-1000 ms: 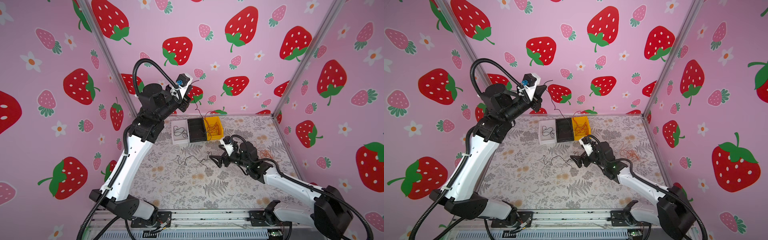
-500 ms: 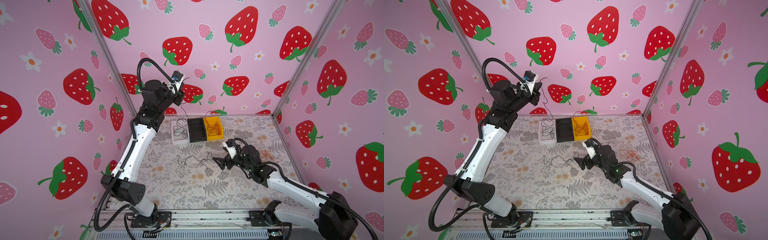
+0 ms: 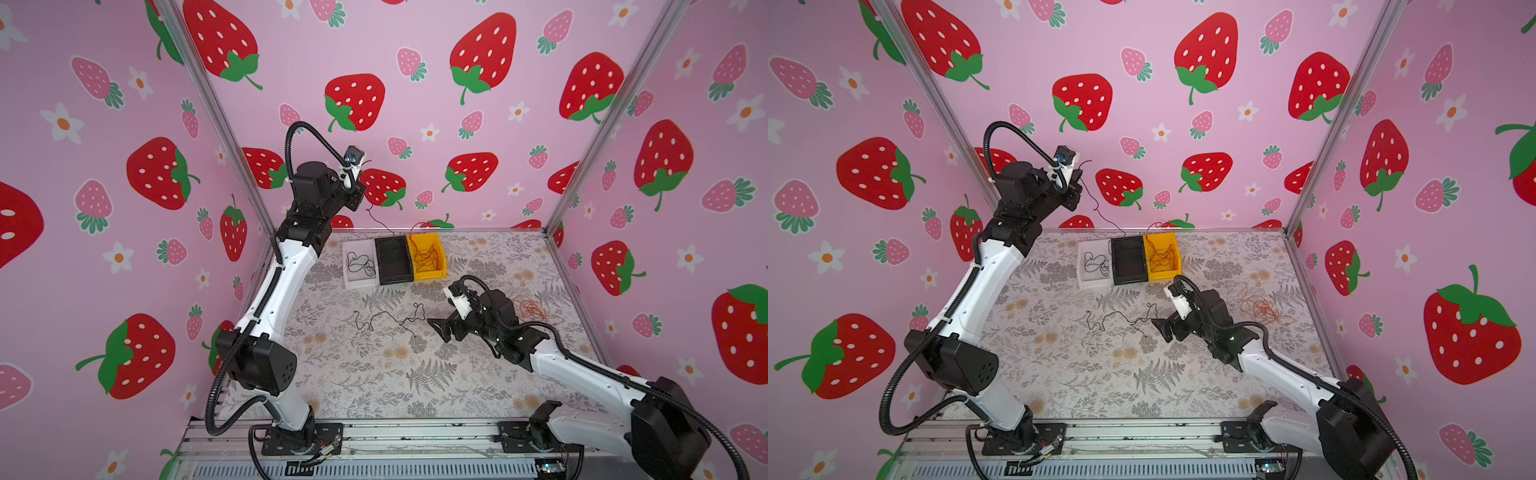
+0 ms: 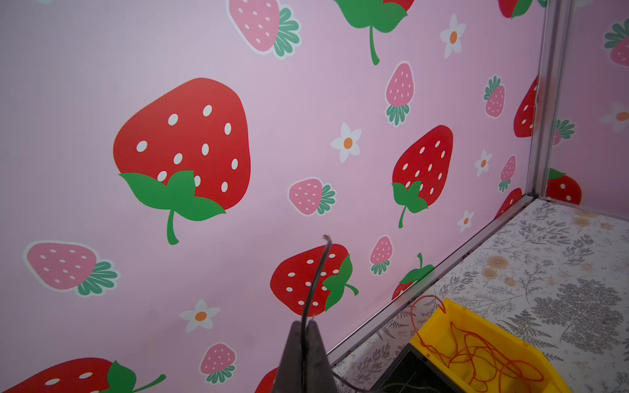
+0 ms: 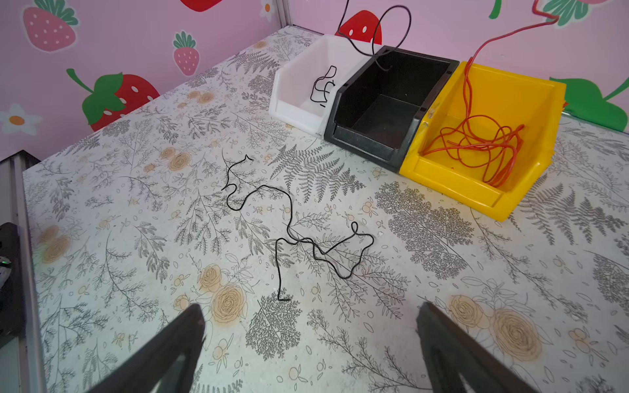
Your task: Untangle the cables
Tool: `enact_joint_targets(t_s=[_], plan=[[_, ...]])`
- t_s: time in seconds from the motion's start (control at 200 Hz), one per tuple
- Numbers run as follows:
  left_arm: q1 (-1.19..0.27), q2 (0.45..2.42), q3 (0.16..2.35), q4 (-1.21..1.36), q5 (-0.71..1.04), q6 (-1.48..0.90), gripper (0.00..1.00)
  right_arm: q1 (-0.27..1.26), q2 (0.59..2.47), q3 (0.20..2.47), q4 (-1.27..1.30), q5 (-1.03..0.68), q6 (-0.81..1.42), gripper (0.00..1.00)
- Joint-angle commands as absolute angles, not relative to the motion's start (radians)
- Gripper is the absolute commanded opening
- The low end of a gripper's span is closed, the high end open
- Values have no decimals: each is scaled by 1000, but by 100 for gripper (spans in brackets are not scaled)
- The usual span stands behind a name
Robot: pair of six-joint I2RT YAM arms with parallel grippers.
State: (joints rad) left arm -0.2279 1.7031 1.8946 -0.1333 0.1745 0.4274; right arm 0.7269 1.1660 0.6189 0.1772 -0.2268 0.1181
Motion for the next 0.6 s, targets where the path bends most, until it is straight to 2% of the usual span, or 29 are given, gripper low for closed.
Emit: enact_joint_targets(t_s=[0.0,0.595], plan=[[-224,1694,1922,-95,168,453,0,718,1179,647,169,-223,109,99],[-182,1672,1722,-22,102,424,0,711,1229,677,154,-244,100,99]])
